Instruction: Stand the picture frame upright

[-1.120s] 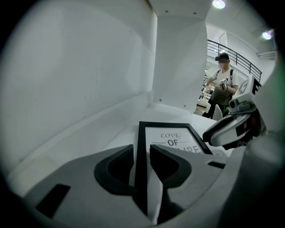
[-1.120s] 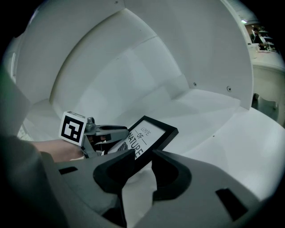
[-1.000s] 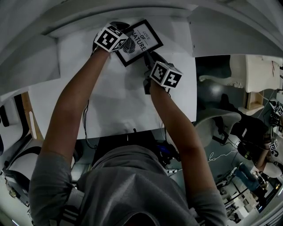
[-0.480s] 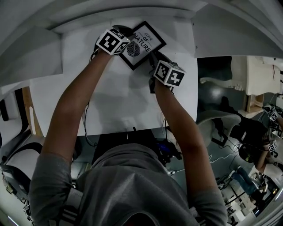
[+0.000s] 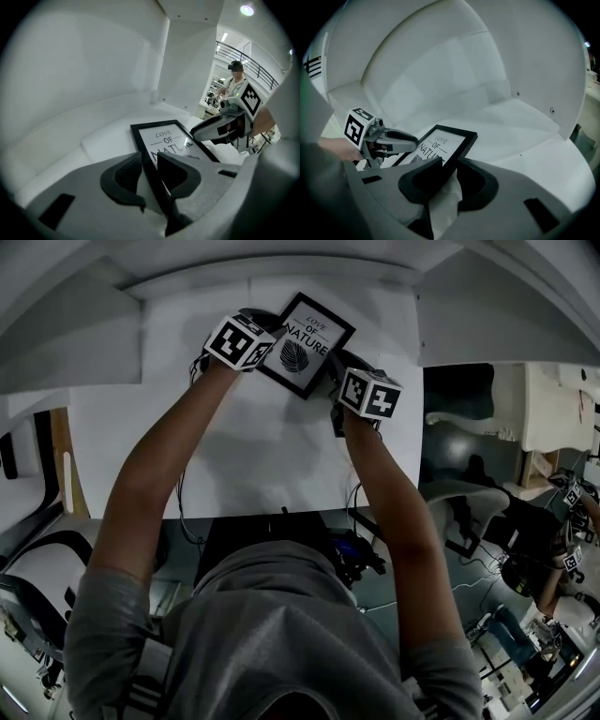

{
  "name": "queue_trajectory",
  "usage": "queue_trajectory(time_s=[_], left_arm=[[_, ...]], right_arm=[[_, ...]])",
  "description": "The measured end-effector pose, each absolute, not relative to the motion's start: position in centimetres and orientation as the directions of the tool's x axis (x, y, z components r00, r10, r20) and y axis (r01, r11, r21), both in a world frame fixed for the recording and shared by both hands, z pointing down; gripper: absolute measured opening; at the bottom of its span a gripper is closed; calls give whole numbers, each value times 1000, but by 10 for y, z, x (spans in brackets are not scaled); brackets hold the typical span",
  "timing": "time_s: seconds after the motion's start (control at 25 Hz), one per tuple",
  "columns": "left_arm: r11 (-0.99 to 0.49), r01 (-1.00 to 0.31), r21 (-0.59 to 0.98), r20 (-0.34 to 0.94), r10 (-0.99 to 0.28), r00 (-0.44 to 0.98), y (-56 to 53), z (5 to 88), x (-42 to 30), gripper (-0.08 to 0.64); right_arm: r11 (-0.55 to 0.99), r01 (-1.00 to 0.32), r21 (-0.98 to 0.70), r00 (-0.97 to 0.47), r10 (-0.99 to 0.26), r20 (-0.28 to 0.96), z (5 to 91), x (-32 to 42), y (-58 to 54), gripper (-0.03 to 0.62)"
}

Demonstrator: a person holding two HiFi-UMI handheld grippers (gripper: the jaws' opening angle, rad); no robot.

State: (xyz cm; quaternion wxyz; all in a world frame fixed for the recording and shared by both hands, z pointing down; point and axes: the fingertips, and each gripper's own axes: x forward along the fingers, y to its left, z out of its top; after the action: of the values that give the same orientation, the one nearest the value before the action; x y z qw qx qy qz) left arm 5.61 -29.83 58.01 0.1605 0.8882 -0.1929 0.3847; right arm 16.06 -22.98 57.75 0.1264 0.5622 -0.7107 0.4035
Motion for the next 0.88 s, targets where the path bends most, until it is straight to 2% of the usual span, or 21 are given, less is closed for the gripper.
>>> queue_trajectory(time_s=[0.24, 0.88], left_arm=[[-841, -529, 113, 734, -288, 615, -274, 577, 40, 107], [-763, -620, 184, 731, -315, 605, -204, 583, 8, 106]], right_arm=[[118, -911, -395, -370, -659, 655, 579, 154, -223, 103], [264, -882, -390, -468, -585, 662, 581, 135, -201, 83]])
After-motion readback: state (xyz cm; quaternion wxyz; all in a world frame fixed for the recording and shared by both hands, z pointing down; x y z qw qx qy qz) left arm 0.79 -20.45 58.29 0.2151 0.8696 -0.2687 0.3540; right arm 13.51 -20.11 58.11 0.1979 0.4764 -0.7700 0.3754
